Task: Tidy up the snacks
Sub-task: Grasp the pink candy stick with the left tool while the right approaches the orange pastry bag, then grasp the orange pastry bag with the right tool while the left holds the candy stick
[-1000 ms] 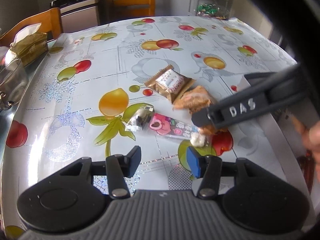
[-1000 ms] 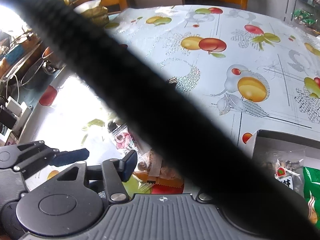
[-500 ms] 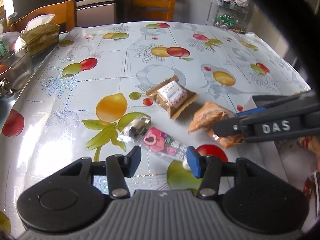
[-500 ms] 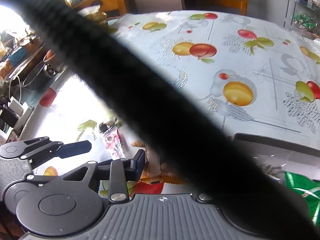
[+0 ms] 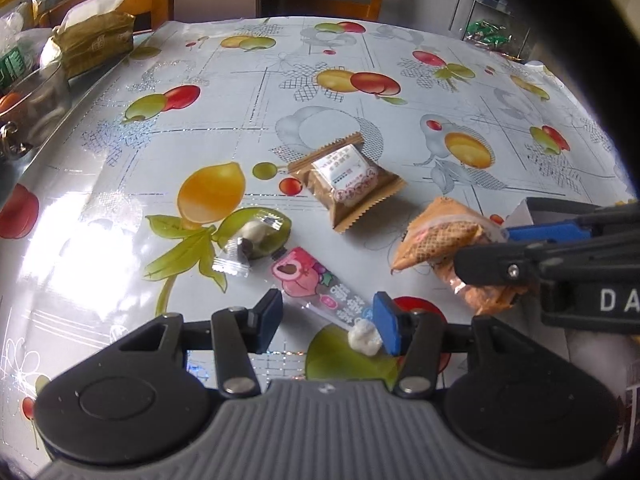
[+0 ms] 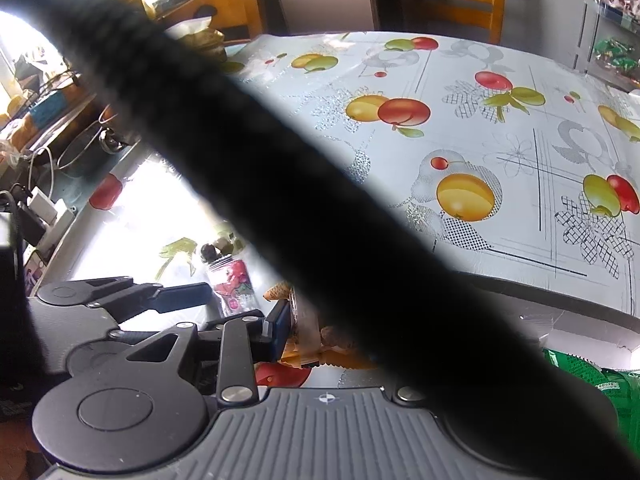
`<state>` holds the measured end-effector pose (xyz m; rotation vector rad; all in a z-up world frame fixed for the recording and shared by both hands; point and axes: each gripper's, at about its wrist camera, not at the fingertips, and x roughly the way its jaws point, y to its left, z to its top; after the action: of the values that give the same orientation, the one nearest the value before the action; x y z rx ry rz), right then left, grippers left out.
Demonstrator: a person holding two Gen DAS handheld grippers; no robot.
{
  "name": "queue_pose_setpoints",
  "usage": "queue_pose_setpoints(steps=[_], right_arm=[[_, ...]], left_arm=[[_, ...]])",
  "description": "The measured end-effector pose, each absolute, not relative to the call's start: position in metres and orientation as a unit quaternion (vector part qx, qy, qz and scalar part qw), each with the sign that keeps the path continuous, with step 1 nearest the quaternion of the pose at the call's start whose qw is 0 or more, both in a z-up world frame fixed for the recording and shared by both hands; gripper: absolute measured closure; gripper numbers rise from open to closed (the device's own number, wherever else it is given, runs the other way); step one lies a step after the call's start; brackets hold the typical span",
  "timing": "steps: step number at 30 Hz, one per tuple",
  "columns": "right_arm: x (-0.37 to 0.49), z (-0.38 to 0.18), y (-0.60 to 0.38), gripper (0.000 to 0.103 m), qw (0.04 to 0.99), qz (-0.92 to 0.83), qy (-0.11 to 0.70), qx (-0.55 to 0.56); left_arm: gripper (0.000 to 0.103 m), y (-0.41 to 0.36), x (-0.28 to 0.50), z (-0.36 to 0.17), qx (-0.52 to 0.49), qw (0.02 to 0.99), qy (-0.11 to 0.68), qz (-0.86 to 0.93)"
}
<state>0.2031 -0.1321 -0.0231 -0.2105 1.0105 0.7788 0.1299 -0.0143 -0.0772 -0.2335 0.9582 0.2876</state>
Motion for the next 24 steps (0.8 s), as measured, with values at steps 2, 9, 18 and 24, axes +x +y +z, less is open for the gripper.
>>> queue_pose_setpoints(steps=[2, 9, 18, 24], right_arm=[[0.203, -0.021, -0.133, 0.065, 0.799, 0.364, 0.469, -0.098], [0.203, -0.018, -0.139, 0.065, 0.801, 0.363, 0.466, -0.099], [0.2, -0.016, -0.14, 0.065, 0.804, 0.36, 0.463, -0.097], [0.196, -0.012, -0.14, 0.065, 0.808, 0.358, 0.458, -0.094]], left_arm=[[0.054, -0.017, 0.131, -0.078, -0.106, 0.873, 0.456, 0.135], [0.092, -0.021, 0.131, -0.078, -0.102, 0.883, 0.446, 0.105], [0.103, -0.02, 0.124, -0.069, -0.101, 0.891, 0.436, 0.077], [0.103, -0.019, 0.117, -0.062, -0.091, 0.895, 0.429, 0.076]])
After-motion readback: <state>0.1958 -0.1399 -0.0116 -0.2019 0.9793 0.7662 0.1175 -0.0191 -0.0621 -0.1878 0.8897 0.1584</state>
